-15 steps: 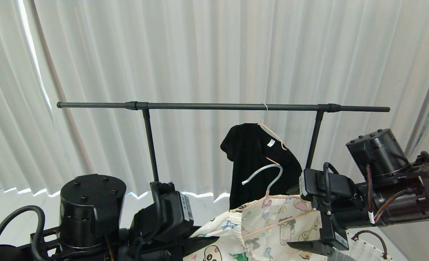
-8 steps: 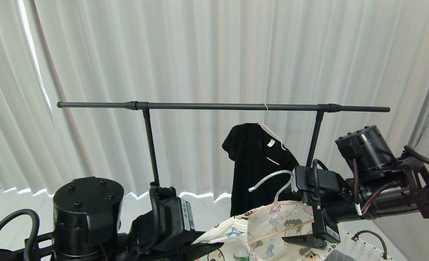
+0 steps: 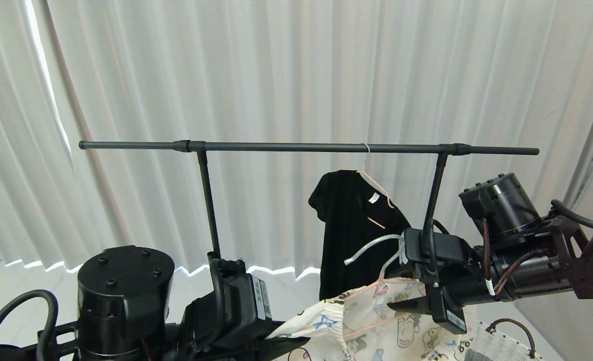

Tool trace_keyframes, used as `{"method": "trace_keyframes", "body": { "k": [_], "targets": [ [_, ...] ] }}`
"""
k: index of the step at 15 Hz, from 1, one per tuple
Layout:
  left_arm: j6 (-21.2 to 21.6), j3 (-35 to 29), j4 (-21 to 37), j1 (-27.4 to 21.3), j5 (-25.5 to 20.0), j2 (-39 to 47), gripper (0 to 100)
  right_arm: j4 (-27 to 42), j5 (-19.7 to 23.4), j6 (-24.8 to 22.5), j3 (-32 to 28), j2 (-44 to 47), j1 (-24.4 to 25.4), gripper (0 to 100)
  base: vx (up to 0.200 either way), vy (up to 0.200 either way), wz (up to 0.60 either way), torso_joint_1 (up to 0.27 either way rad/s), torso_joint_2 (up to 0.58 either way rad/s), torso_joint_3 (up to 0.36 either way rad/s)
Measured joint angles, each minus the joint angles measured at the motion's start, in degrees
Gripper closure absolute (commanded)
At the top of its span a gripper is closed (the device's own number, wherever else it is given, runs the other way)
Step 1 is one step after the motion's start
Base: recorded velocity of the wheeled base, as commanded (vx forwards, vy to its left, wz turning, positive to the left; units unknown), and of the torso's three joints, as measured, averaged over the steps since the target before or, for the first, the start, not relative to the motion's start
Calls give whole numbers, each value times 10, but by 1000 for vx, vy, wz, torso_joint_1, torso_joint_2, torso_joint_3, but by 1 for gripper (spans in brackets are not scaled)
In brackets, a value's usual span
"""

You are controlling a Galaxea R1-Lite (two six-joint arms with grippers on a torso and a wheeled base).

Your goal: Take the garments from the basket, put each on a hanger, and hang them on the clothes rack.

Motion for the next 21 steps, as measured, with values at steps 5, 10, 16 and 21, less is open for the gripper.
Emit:
{"method": "trace_keyframes", "body": {
  "k": [5,10,16,21],
  "targets": [
    [0,0,-1,0,3,0,100,-4,1,-28,2,0,-11,100,0,0,0,0,0,0],
    [-4,-3,0,2,48,4,0,-37,0,-51,2,-2,-22,100,0,0,0,0,0,0],
    [-7,-13,-1,24,65,10,0,-99,0,-72,2,-6,-69,100,0,0,0,0,0,0],
    [-7,-5,0,124,65,26,0,-100,17,-78,9,-28,-90,100,0,0,0,0,0,0]
  ]
}}
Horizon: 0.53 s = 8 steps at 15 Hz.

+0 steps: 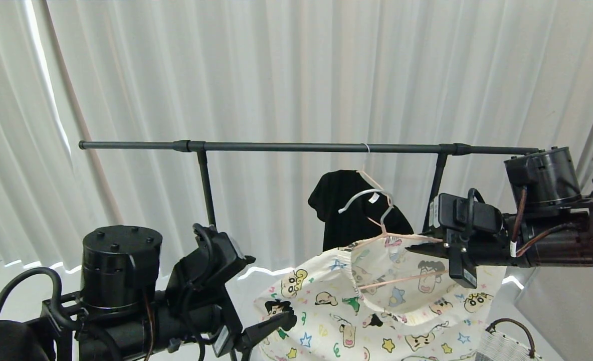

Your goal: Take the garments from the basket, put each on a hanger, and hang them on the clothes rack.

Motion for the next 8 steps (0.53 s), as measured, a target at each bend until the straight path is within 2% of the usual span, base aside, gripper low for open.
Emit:
{"method": "trace_keyframes", "body": {
  "k": [3,8],
  "targets": [
    [-5,8,0,24,-2,4,0,0,2,3,7,-12,-14,100,0,0,0,0,0,0],
    [-11,34,0,32,-11,7,0,0,20,7,8,-40,-36,100,0,0,0,0,0,0]
  ]
}}
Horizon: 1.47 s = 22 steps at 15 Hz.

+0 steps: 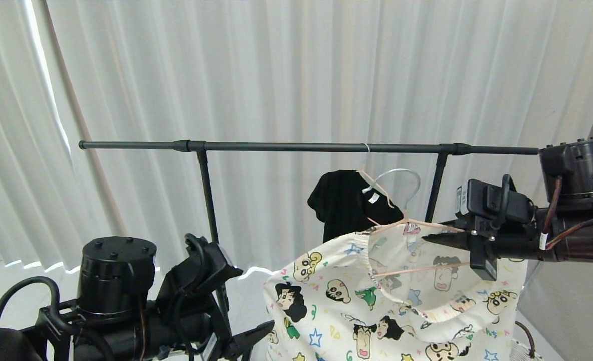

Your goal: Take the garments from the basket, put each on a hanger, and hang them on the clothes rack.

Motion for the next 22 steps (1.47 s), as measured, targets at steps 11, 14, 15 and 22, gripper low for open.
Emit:
{"method": "trace_keyframes", "body": {
  "k": [11,14,15,22],
  "targets": [
    [-67,-15,-60,23,-26,64,100,0,-3,58,1,-67,33,100,0,0,0,0,0,0],
    [-67,-2,-63,54,-24,75,100,0,-3,63,1,-69,19,100,0,0,0,0,0,0],
    [-67,4,-63,64,-24,77,100,0,-3,63,1,-69,12,100,0,0,0,0,0,0],
    [-66,9,-64,63,-22,65,0,0,-8,62,5,-68,-1,100,0,0,0,0,0,0]
  ]
}}
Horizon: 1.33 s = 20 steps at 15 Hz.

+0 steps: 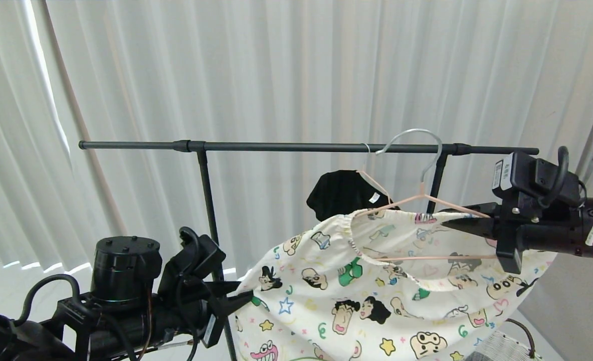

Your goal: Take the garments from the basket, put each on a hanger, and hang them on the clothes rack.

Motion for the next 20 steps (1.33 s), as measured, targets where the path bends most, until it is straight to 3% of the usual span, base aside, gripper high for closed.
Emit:
{"method": "trace_keyframes", "body": {
  "k": [6,10,12,13,17,20],
  "targets": [
    [-15,0,0,-2,0,-58,0,0,-14,-1,24,2,-38,100,0,0,0,0,0,0],
    [-100,-10,0,-1,31,-106,0,3,-30,0,54,-9,-73,100,0,0,0,0,0,0],
    [-175,-25,0,-2,85,-127,0,6,-52,19,76,-22,-82,100,0,0,0,0,0,0],
    [-190,-31,2,-1,115,-134,0,9,-70,31,86,-29,-84,100,0,0,0,0,0,0],
    [-192,-22,42,0,233,-137,0,92,-173,95,115,-64,-86,100,0,0,0,0,0,0],
    [-164,-13,57,-1,337,-118,0,139,-276,187,120,-82,-86,100,0,0,0,0,0,0]
  ]
}}
